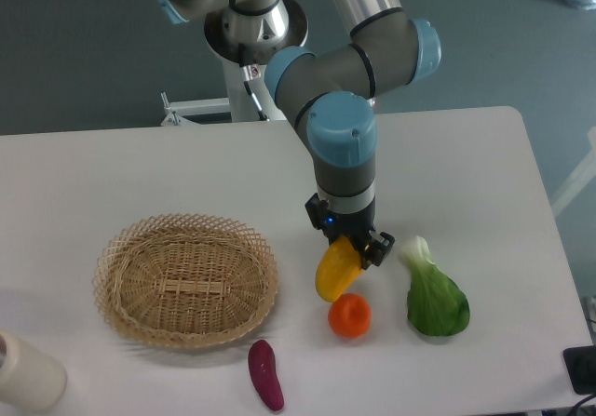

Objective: Place the mango on the table

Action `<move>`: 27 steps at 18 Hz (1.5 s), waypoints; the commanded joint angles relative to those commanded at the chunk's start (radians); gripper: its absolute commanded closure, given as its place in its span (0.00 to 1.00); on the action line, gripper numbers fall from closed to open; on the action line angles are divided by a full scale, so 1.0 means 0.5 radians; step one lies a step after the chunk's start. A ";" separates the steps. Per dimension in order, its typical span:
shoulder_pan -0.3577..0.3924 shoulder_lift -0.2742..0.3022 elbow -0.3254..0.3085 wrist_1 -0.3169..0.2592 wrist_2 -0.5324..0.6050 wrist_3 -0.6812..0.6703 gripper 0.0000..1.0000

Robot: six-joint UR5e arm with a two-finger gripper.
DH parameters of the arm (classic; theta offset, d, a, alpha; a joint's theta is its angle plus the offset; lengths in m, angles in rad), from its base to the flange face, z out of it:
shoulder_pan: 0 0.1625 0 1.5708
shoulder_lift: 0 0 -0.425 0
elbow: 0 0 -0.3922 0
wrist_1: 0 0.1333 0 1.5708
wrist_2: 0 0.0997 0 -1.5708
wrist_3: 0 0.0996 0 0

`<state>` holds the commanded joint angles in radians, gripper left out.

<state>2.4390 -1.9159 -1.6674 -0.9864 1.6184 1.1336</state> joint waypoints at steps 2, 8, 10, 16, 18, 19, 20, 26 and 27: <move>0.031 0.006 -0.058 0.015 -0.003 0.012 0.56; 0.138 0.080 -0.209 0.034 -0.009 0.466 0.56; 0.175 0.107 -0.264 0.031 -0.009 0.616 0.56; 0.276 0.291 -0.546 0.080 -0.067 1.012 0.57; 0.267 0.325 -0.592 0.098 -0.068 1.000 0.56; 0.255 0.334 -0.595 0.101 -0.068 1.003 0.56; 0.249 0.371 -0.620 0.101 -0.064 1.009 0.56; 0.197 0.518 -0.890 0.205 -0.055 1.016 0.56; 0.193 0.525 -0.920 0.230 -0.052 1.015 0.56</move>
<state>2.5357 -1.6537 -2.1275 -0.8714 1.5923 1.6414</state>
